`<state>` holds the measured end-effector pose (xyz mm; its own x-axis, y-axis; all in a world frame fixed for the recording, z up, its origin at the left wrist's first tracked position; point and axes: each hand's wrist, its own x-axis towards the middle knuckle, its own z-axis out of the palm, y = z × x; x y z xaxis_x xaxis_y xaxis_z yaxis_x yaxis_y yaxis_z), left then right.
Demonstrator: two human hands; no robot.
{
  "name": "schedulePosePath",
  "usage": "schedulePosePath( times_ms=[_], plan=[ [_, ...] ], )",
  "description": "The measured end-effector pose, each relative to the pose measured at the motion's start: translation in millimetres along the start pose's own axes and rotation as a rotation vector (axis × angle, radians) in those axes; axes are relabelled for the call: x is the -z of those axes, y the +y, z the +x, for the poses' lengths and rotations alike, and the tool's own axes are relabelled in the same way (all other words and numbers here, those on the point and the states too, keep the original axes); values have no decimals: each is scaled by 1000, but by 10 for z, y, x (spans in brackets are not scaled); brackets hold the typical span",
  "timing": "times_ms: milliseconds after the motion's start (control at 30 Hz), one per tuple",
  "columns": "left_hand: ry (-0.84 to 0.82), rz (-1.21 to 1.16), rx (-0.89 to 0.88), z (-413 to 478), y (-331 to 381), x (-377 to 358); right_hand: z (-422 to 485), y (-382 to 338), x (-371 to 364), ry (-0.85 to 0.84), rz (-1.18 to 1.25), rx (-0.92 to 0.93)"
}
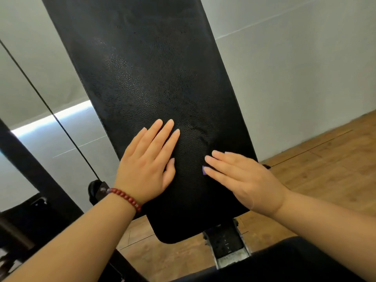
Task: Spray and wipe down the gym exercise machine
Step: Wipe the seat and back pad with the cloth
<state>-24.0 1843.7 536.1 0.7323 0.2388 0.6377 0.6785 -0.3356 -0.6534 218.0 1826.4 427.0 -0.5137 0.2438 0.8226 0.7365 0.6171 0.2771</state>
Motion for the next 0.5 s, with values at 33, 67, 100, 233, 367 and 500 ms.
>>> schedulePosePath(
  times_ms=[33, 67, 100, 233, 367, 500],
  plan=[
    [6, -1, 19, -14, 8, -10, 87, 35, 24, 12, -7, -10],
    [12, 0, 28, -14, 17, -23, 202, 81, 43, 37, -11, -51],
    [14, 1, 30, -13, 27, -32, 324, 121, 55, 72, -20, -104],
    [18, 8, 35, -37, 17, -40, 467, 35, -34, 154, -30, -201],
    [23, 4, 41, -31, 35, -51, 212, -63, -37, 33, -52, -45],
    [30, 8, 57, -34, 33, -45, 564, 108, 36, 114, -51, -128]
  ],
)
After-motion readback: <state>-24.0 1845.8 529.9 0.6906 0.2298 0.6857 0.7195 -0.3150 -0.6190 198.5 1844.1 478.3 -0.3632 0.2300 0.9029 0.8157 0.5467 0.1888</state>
